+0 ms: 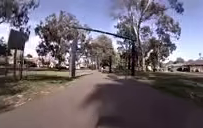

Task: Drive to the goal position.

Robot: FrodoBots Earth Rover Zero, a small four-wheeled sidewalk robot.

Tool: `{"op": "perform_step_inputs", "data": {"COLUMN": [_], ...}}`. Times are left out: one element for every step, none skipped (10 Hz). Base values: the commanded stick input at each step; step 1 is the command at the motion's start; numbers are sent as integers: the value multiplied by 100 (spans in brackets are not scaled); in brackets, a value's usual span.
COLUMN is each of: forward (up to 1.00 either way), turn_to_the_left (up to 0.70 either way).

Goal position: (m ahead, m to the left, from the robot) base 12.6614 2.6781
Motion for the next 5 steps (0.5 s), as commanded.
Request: {"op": "perform_step_inputs", "data": {"forward": [100,100,100,100,100], "turn_to_the_left": [0,0,0,0,0]}}
